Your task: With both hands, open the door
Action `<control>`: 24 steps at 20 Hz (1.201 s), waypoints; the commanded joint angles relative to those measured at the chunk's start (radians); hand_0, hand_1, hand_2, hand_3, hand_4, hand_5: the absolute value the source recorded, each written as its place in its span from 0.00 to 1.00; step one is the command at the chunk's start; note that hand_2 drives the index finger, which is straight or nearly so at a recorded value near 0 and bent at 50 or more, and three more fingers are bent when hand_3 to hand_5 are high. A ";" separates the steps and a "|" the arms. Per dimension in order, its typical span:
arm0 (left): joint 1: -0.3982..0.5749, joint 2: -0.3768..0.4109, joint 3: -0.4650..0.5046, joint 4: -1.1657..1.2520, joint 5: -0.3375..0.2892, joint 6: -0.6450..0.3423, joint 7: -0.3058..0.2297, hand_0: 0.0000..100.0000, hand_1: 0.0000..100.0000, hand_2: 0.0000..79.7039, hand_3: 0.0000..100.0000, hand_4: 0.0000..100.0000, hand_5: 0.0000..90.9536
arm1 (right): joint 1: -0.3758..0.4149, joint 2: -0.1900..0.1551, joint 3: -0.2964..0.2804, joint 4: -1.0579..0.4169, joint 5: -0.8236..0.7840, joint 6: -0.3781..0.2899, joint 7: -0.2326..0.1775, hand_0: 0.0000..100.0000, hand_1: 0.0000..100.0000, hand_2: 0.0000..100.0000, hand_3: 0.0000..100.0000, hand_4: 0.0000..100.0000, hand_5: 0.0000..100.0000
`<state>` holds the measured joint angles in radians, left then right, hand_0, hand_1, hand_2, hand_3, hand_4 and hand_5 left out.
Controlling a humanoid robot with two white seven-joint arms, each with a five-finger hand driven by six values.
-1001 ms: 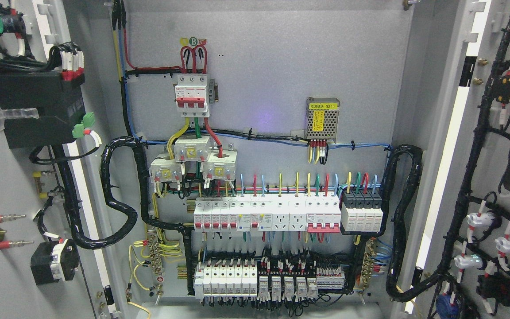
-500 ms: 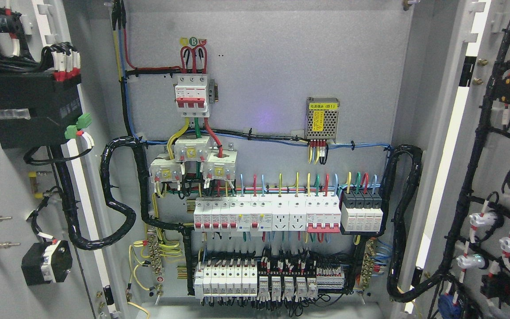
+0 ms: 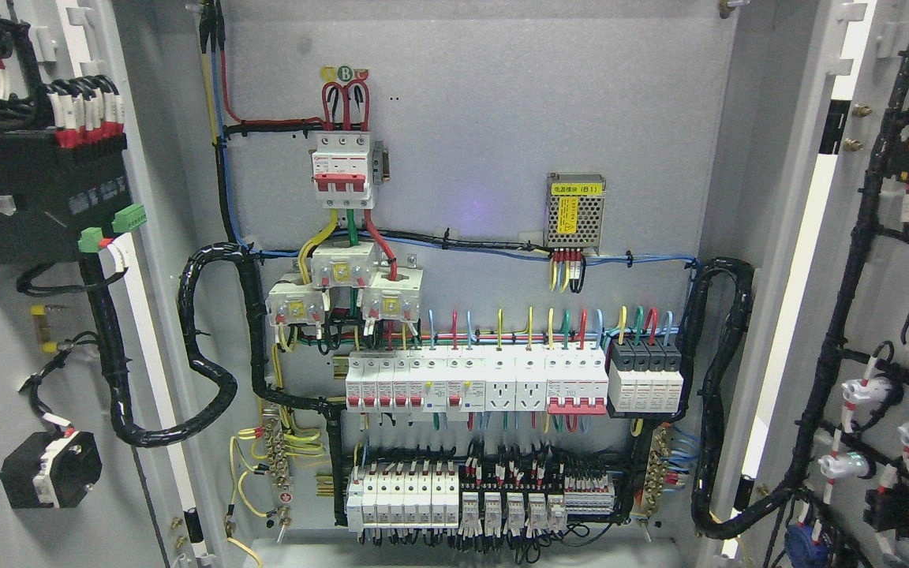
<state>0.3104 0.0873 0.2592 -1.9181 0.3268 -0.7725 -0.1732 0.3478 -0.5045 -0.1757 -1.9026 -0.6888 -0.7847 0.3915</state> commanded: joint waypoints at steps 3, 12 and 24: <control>-0.048 0.127 0.184 0.122 0.098 -0.487 -0.002 0.12 0.39 0.00 0.00 0.00 0.00 | 0.045 0.023 -0.080 0.010 -0.008 -0.024 -0.003 0.12 0.39 0.00 0.00 0.00 0.00; -0.157 0.227 0.221 0.326 0.146 -0.419 0.000 0.12 0.39 0.00 0.00 0.00 0.00 | 0.077 0.030 -0.119 0.034 -0.060 -0.024 -0.007 0.12 0.39 0.00 0.00 0.00 0.00; -0.307 0.296 0.258 0.577 0.156 -0.341 -0.002 0.12 0.39 0.00 0.00 0.00 0.00 | 0.114 0.030 -0.148 0.050 -0.130 -0.024 -0.007 0.12 0.39 0.00 0.00 0.00 0.00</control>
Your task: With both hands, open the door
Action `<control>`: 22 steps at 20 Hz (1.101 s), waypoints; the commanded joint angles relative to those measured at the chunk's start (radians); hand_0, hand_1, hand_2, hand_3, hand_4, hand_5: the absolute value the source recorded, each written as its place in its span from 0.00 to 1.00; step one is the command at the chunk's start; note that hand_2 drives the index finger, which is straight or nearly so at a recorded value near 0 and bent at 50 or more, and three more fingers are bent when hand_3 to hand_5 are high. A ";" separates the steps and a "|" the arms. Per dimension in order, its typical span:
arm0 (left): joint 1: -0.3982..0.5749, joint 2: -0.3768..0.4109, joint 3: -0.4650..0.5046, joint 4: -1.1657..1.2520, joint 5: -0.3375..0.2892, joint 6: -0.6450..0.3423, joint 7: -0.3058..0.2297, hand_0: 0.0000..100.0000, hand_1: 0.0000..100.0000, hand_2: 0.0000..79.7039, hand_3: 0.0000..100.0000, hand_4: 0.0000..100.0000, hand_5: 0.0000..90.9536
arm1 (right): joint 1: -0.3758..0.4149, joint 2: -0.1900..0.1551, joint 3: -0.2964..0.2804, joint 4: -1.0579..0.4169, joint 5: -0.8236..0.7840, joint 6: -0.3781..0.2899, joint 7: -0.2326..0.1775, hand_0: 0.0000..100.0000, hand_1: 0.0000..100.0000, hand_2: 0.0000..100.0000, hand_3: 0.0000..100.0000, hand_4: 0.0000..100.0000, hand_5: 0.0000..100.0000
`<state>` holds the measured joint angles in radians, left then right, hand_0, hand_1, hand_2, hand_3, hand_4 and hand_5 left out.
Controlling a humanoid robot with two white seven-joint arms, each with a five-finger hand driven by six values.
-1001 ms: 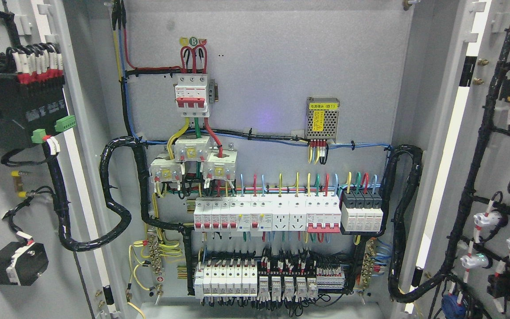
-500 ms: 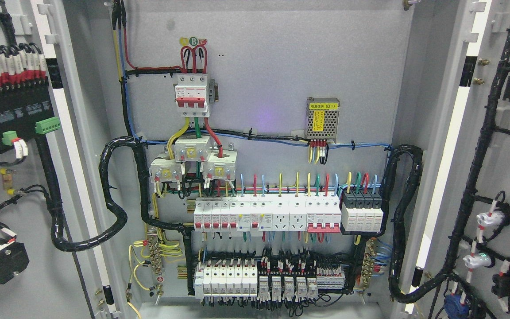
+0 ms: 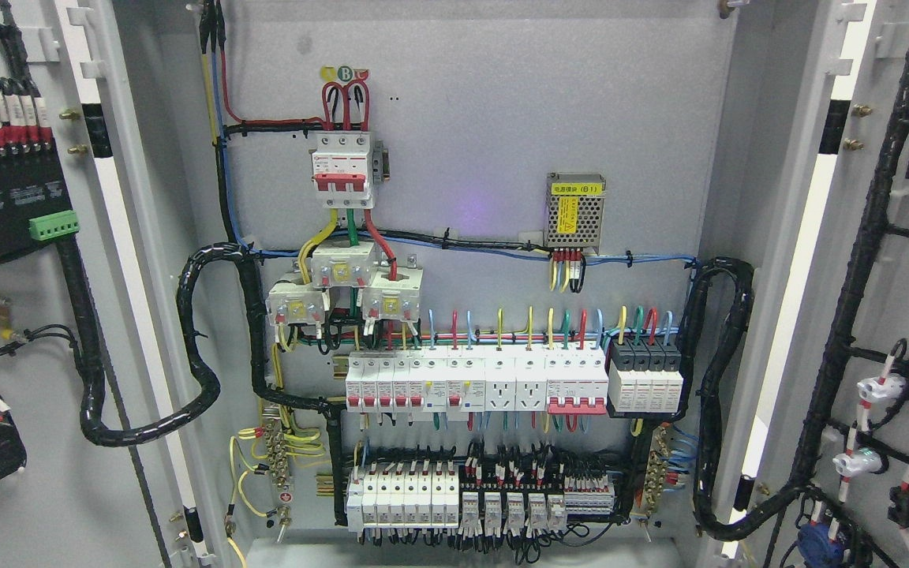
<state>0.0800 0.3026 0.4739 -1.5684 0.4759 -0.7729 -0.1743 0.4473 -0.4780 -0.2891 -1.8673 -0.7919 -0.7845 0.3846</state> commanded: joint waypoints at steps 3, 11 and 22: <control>-0.121 0.107 0.038 0.300 0.007 -0.341 -0.001 0.12 0.39 0.00 0.00 0.00 0.00 | 0.021 0.004 -0.044 0.016 -0.029 -0.024 0.000 0.12 0.39 0.00 0.00 0.00 0.00; -0.183 0.132 0.035 0.410 0.004 -0.341 -0.001 0.12 0.39 0.00 0.00 0.00 0.00 | 0.031 0.022 -0.062 0.050 -0.066 -0.024 0.000 0.12 0.39 0.00 0.00 0.00 0.00; -0.174 0.130 0.020 0.389 0.017 -0.341 -0.002 0.12 0.39 0.00 0.00 0.00 0.00 | 0.028 0.025 -0.091 0.089 -0.072 -0.024 -0.001 0.12 0.39 0.00 0.00 0.00 0.00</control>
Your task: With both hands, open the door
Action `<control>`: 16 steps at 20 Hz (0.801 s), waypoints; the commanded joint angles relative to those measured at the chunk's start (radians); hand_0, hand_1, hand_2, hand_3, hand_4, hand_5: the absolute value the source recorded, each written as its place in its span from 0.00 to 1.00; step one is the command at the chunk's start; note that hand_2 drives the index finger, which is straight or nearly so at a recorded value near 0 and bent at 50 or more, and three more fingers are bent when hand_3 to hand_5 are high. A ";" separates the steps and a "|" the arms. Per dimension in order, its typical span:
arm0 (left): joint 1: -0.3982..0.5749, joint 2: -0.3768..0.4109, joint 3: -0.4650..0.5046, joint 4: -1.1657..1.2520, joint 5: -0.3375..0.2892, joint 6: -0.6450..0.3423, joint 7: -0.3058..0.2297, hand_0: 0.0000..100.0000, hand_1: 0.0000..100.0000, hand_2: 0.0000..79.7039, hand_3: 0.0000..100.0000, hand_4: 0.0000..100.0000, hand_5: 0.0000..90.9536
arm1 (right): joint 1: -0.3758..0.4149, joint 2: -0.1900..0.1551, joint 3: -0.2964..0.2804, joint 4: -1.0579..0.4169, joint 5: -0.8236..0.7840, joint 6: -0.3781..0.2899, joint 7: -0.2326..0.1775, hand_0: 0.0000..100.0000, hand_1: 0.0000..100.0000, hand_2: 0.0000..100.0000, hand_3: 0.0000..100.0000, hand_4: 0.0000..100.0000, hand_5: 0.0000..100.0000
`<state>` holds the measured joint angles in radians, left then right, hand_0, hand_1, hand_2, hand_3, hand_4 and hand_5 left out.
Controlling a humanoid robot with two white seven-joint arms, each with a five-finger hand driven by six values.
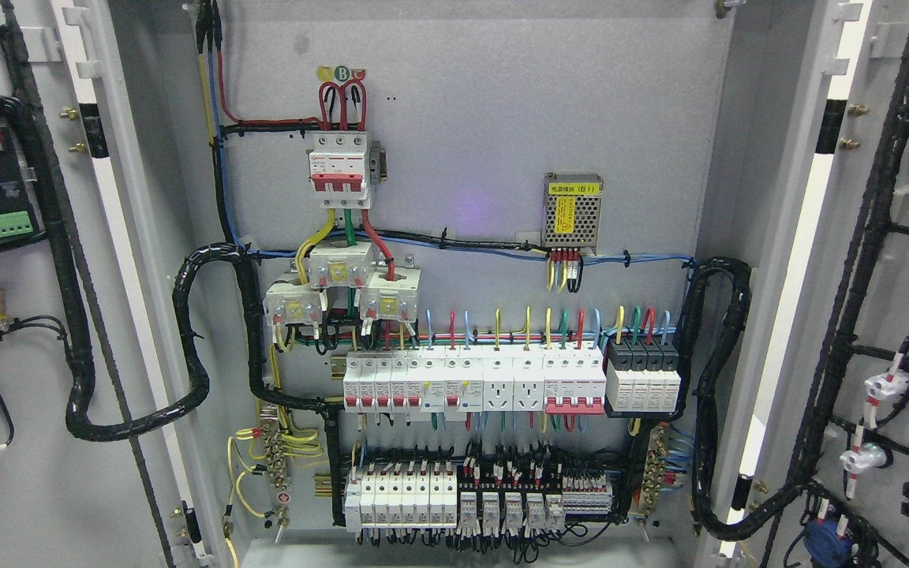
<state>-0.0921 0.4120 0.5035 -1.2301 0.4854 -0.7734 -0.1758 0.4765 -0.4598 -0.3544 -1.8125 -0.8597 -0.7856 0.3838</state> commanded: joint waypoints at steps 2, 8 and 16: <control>0.006 0.016 -0.013 0.028 0.007 -0.340 -0.001 0.12 0.39 0.00 0.00 0.00 0.00 | -0.003 0.006 -0.037 0.042 -0.004 -0.023 0.000 0.12 0.39 0.00 0.00 0.00 0.00; 0.066 -0.021 -0.023 -0.101 0.010 -0.331 -0.001 0.12 0.39 0.00 0.00 0.00 0.00 | -0.012 0.004 -0.057 0.073 -0.004 -0.023 0.000 0.12 0.39 0.00 0.00 0.00 0.00; 0.159 -0.107 -0.078 -0.396 0.007 -0.076 -0.001 0.12 0.39 0.00 0.00 0.00 0.00 | -0.006 -0.002 -0.045 0.068 -0.001 -0.030 0.001 0.12 0.39 0.00 0.00 0.00 0.00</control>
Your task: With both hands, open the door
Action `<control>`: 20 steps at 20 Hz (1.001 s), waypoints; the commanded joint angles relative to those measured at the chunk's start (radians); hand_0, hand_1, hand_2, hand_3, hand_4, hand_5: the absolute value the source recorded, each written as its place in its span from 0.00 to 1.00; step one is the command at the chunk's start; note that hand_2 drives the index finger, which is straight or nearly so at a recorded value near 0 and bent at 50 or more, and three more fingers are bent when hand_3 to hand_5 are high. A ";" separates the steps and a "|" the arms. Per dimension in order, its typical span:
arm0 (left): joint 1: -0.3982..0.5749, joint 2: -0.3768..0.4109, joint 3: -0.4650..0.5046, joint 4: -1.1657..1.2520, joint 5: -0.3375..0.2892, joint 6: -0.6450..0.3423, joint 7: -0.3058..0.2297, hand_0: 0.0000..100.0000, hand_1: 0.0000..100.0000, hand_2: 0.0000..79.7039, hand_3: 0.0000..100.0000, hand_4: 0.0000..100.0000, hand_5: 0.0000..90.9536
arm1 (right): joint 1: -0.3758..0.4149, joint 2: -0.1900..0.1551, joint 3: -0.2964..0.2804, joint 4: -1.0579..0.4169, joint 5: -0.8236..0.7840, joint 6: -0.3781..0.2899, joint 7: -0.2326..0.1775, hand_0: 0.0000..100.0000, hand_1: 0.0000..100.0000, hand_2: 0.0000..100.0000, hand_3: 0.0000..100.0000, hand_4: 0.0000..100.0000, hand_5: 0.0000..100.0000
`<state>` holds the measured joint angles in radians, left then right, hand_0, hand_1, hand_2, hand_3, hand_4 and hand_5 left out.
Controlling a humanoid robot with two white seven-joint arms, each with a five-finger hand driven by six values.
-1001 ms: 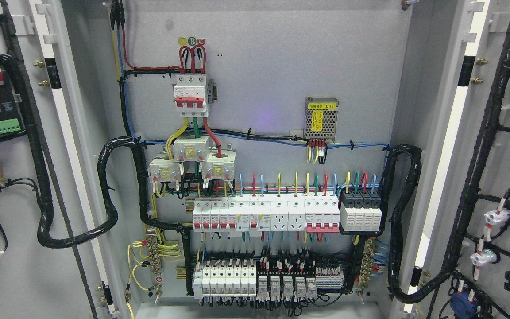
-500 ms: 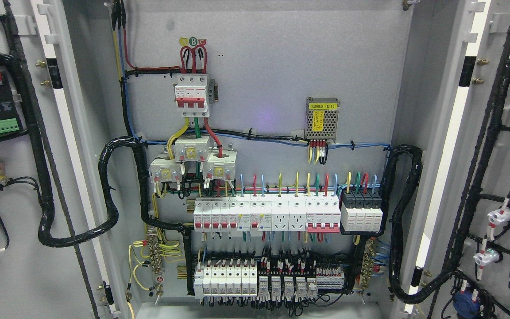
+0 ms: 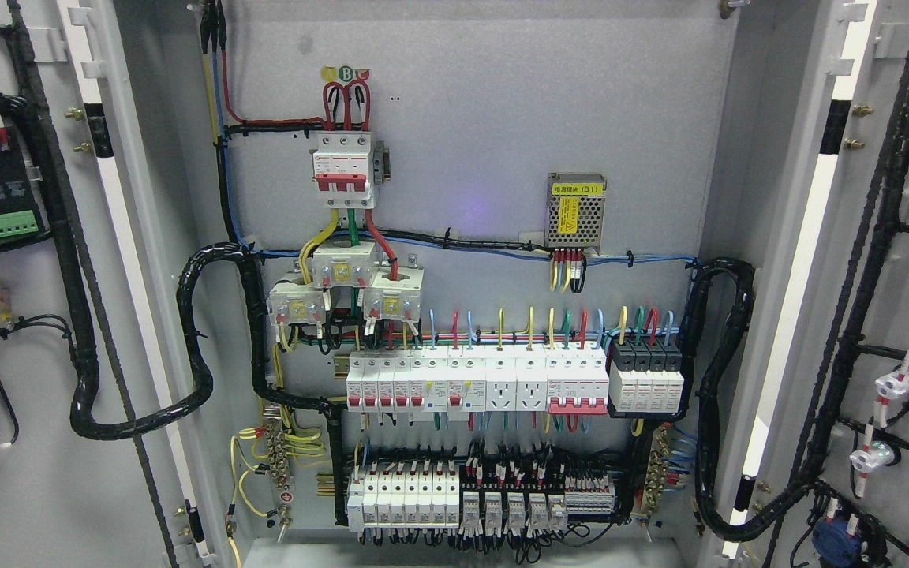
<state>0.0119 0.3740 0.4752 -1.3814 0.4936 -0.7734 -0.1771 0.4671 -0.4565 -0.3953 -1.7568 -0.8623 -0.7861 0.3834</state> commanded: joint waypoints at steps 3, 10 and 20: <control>0.108 -0.081 -0.099 -0.306 -0.001 -0.075 0.001 0.12 0.39 0.00 0.00 0.00 0.00 | 0.005 -0.007 0.035 -0.015 0.003 -0.036 0.005 0.12 0.39 0.00 0.00 0.00 0.00; 0.189 -0.106 -0.214 -0.381 -0.007 -0.072 0.002 0.12 0.39 0.00 0.00 0.00 0.00 | 0.012 -0.008 0.113 -0.061 0.005 -0.119 0.005 0.12 0.39 0.00 0.00 0.00 0.00; 0.263 -0.106 -0.412 -0.390 -0.026 0.146 0.002 0.12 0.39 0.00 0.00 0.00 0.00 | 0.010 -0.005 0.092 -0.061 0.005 -0.127 0.005 0.12 0.39 0.00 0.00 0.00 0.00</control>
<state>0.2381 0.2891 0.2385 -1.6956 0.4769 -0.7447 -0.1748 0.4792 -0.4628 -0.3156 -1.8005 -0.8566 -0.7820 0.3917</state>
